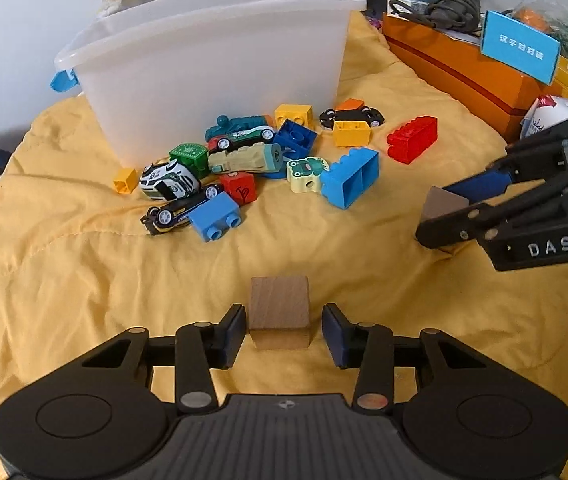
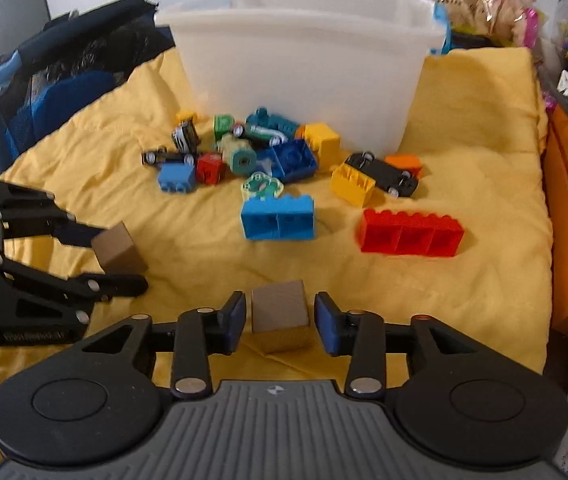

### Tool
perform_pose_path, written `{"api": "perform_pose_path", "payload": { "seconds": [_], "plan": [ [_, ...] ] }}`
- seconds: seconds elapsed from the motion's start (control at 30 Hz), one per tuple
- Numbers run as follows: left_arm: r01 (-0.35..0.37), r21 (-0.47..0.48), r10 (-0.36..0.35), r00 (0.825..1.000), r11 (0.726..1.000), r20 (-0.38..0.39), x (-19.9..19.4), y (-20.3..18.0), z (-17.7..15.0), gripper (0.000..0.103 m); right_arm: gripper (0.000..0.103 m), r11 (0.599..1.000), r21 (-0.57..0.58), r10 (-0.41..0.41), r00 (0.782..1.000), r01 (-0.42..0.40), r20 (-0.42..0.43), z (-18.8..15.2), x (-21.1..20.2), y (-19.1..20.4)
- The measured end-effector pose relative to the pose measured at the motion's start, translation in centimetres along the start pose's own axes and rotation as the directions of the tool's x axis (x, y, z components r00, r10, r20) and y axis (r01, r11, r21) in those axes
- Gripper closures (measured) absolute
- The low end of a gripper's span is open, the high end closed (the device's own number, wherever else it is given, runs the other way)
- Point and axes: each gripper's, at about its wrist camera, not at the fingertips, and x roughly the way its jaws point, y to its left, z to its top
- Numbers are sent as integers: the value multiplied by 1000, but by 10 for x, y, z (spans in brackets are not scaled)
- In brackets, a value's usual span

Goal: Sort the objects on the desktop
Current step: 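Grasp a second wooden cube beside the bin with the right gripper, then carry both wooden cubes over the white bin and open both grippers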

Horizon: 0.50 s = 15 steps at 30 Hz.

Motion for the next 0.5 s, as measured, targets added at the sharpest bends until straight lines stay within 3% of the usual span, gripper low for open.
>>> {"api": "perform_pose_path", "payload": {
  "seconds": [0.17, 0.27, 0.4, 0.5],
  "plan": [
    [-9, 0, 9, 1000, 1000, -9, 1, -1, 1, 56, 60, 1000, -11, -13, 999, 13, -35, -5, 5, 0],
    [11, 4, -11, 1000, 1000, -5, 0, -2, 1, 70, 61, 1000, -9, -13, 999, 12, -49, -6, 8, 0],
    [14, 1, -13, 1000, 1000, -20, -1, -2, 4, 70, 70, 1000, 3, -12, 998, 12, -60, -3, 8, -1],
    [17, -20, -17, 1000, 1000, -16, -11, 1, 14, 70, 70, 1000, 2, 0, 998, 0, -64, 2, 4, -2]
  ]
}}
